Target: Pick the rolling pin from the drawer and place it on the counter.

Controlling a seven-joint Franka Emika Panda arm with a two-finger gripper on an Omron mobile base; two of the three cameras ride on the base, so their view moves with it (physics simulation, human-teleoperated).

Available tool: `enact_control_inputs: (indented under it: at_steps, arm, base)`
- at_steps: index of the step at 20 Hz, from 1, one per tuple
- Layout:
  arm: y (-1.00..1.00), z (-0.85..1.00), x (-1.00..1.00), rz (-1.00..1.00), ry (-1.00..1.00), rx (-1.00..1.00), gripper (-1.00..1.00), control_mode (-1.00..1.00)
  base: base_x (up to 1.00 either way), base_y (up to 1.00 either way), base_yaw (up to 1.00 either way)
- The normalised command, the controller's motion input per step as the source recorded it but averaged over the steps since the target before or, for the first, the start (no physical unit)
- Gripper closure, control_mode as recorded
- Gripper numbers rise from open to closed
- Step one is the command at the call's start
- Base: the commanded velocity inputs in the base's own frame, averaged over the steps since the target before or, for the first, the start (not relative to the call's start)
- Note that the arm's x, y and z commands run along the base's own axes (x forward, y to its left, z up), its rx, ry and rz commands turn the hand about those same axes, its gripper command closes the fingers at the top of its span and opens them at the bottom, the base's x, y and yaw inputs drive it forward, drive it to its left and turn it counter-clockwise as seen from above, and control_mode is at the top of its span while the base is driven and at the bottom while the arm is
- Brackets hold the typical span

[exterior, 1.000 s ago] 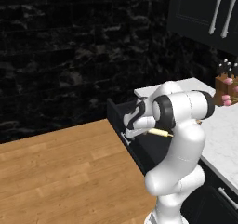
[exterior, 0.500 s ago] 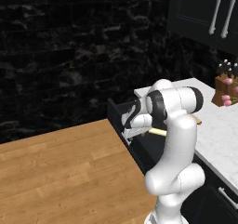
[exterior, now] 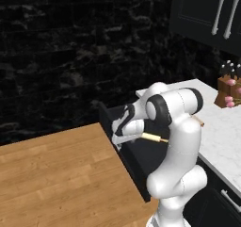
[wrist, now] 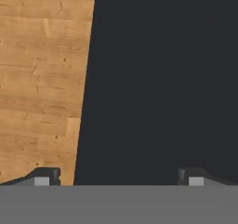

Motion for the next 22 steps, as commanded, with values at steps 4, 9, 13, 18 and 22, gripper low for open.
enact_control_inputs:
  at_steps: [4,9,13,18,22]
  arm:
    - [0.34,-0.33,-0.58,-0.21,0.00,0.12,-1.00,-1.00]
    - [0.55,-0.02,-0.62,-0.18,0.00,0.14,-1.00,-1.00]
    - [0.72,0.01,-0.66,-0.16,0.00,0.08,-1.00,-1.00]
    - [0.84,0.03,-0.61,-0.13,0.00,0.03,-1.00,-1.00]
    - [0.96,0.05,-0.56,-0.12,0.00,0.00,-1.00,-1.00]
  base:
    - [0.00,0.00,0.00]
    - [0.00,0.00,0.00]
    - [0.00,0.00,0.00]
    - [0.00,0.00,0.00]
    - [0.00,0.00,0.00]
